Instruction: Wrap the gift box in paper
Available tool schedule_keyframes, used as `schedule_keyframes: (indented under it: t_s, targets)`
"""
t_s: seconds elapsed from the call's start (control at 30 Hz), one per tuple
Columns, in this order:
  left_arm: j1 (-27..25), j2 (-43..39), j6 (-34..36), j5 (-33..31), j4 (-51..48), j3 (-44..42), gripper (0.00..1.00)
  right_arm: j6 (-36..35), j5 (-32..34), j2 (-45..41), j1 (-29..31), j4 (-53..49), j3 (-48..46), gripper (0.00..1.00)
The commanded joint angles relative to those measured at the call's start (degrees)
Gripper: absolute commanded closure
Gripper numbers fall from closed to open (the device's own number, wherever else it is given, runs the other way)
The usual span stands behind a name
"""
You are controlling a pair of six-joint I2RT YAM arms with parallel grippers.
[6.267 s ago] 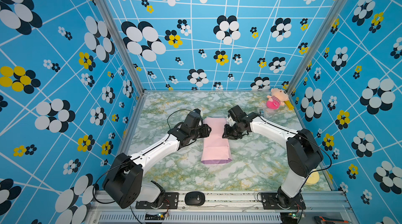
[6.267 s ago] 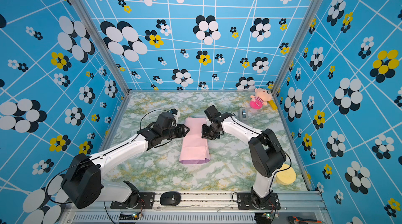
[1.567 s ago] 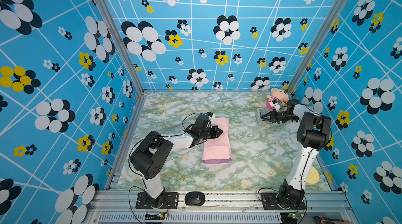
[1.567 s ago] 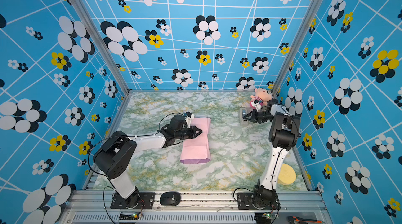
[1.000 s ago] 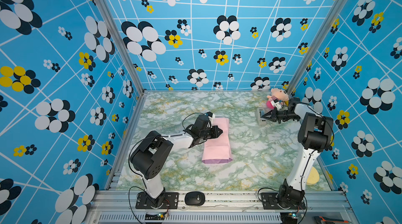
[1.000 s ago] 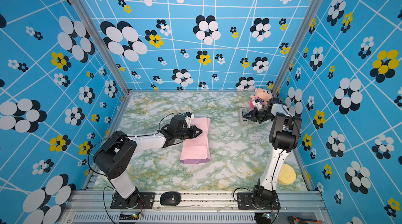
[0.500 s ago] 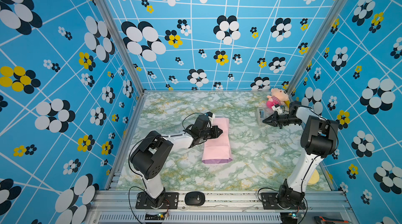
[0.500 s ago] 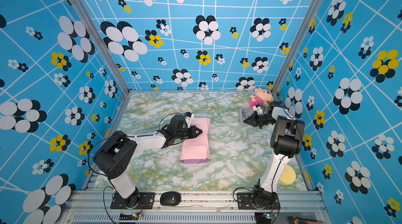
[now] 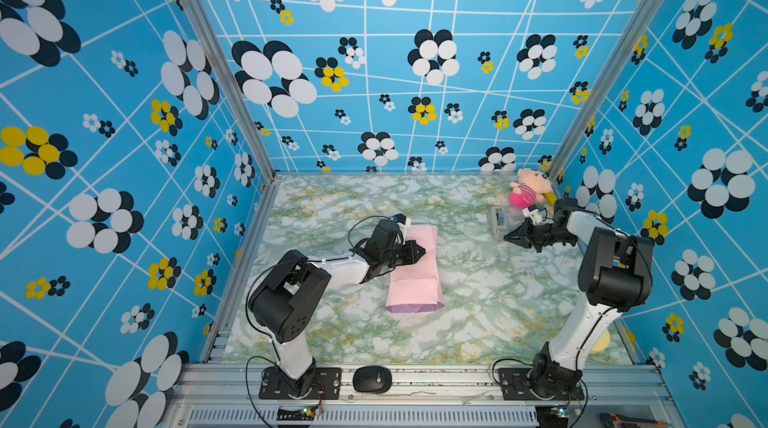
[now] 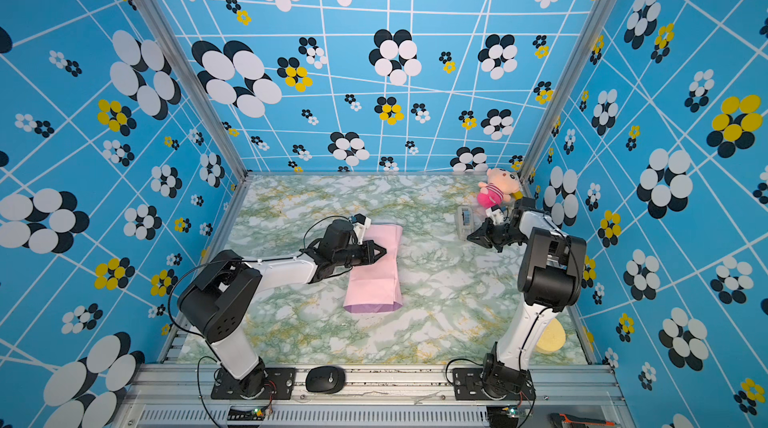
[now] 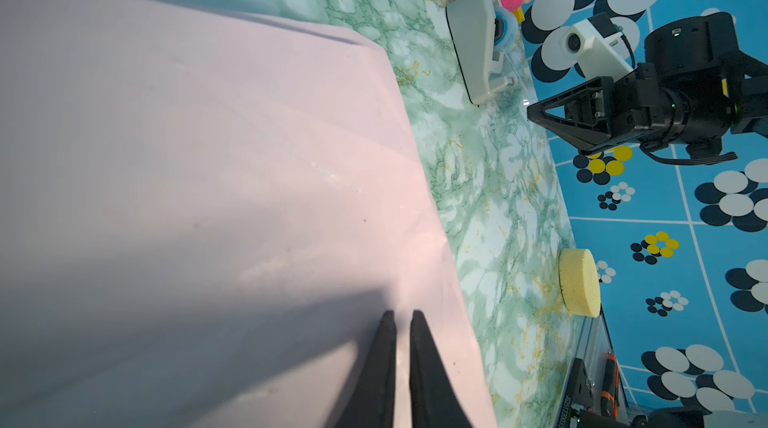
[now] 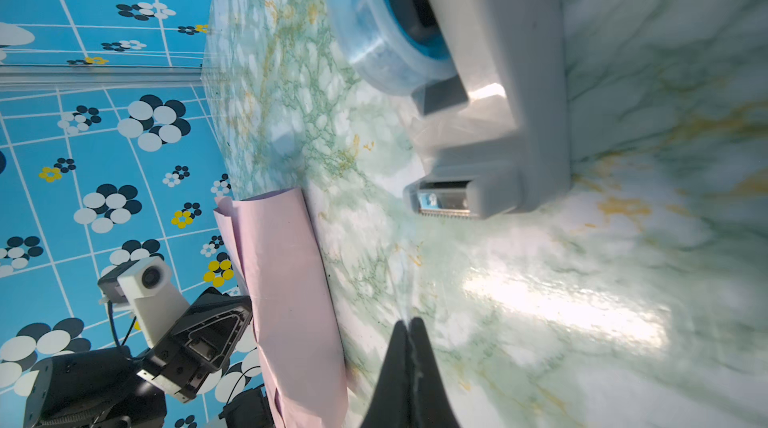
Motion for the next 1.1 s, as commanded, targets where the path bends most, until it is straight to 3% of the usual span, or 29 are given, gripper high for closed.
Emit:
schedule_keyframes:
  t_s: [0.0,0.47,1.07]
  targets:
    - [0.2,3.0,0.8,-4.5,-9.8,-3.2,0.87,1.5,0.9,-0.7,-0.1,0.3,-1.1,1.0]
    - [0.2,2.7,0.7,-4.8,-10.0,-3.0,0.87,3.0,1.3,3.1,-0.1,4.8,-3.3,1.0]
    - [0.2,2.8,0.6,-5.1,-10.2,-3.3,0.87,4.4,11.6,2.6,3.2,4.6,-4.2,1.0]
